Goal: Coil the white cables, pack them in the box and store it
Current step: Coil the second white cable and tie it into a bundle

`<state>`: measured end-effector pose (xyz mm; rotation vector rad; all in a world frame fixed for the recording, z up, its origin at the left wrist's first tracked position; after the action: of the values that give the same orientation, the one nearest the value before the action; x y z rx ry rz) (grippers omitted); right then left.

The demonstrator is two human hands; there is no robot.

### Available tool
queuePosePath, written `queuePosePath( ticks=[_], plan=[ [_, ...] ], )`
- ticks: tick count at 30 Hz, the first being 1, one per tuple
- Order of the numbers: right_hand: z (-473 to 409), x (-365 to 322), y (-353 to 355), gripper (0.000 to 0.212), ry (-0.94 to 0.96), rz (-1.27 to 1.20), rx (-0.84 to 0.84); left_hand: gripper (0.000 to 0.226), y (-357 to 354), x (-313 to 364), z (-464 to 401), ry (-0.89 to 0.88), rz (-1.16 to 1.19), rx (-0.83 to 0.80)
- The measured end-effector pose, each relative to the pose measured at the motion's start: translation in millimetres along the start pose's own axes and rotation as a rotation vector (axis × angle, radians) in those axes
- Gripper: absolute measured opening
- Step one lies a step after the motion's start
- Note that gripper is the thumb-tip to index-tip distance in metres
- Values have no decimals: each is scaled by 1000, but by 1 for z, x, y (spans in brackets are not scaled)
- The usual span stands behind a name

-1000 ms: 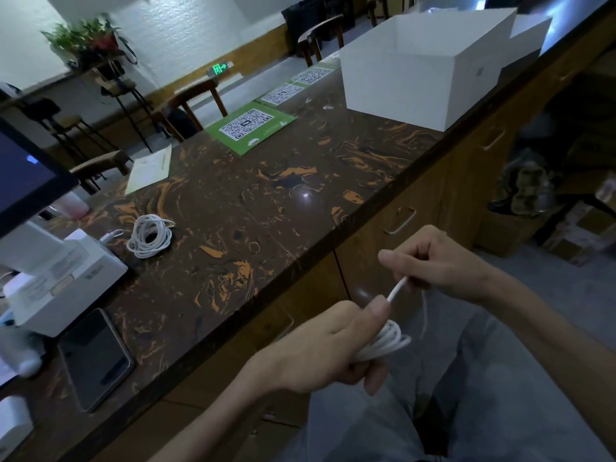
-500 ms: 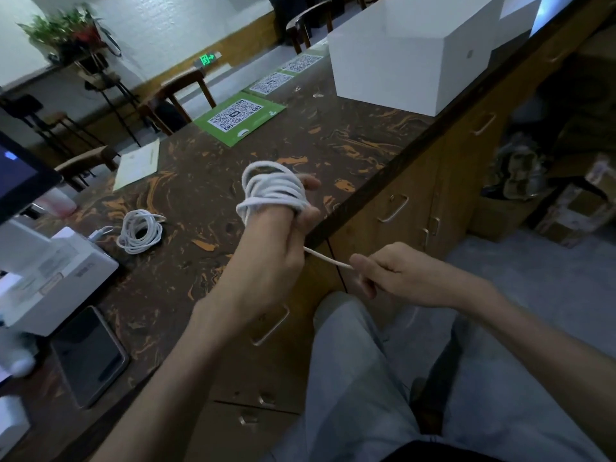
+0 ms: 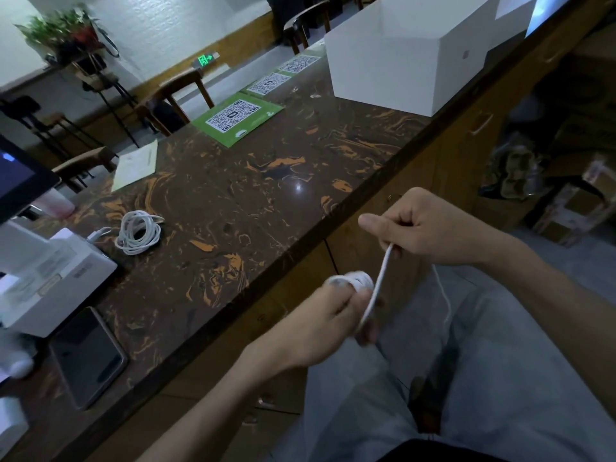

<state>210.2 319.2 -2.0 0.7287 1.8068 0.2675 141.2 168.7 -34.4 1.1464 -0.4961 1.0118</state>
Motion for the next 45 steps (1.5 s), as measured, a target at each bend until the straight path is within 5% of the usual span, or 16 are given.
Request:
queuePosePath(
  ticks=[6, 11, 13, 17, 19, 22, 30, 39, 43, 45],
  plan=[
    [-6, 18, -17, 62, -1, -146, 185, 69, -15, 29, 8, -124, 694, -293],
    [8, 35, -56, 59, -180, -228, 113, 51, 26, 45, 4, -348, 1033, -110],
    [14, 35, -64, 65, -236, -160, 30, 46, 43, 43, 2, -423, 932, 41],
    [18, 20, -63, 62, -241, -33, -81, 29, 65, 25, 1, -288, 40, 546],
    [14, 3, -56, 52, -180, 18, -115, 23, 61, 15, -9, -155, -304, 550],
    [8, -17, -41, 46, -118, 77, -134, 14, 46, -2, -21, 57, -489, 413],
    [-4, -14, -13, 60, 35, 18, 50, 74, 12, 21, 3, -48, -43, 13],
    [-1, 12, -24, 63, -91, -124, 203, 60, 18, 56, 13, -276, 991, -191],
    [11, 13, -50, 48, -240, -109, 26, 37, 33, 63, 8, -381, 988, -47],
    [16, 5, -63, 48, -253, -98, -75, 29, 44, 53, 4, -364, 710, 196]
  ],
)
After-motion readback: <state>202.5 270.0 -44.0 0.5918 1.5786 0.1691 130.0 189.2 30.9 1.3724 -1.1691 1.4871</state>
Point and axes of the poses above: each hand's wrist, its own z-axis away from the middle knuckle, its own y-axis out of the back of the hand, x = y × z, the point moved 5 cm from there along -z, towards the middle knuckle, and after that the axes turned 10 degrees about y, right-handed, at the moved point
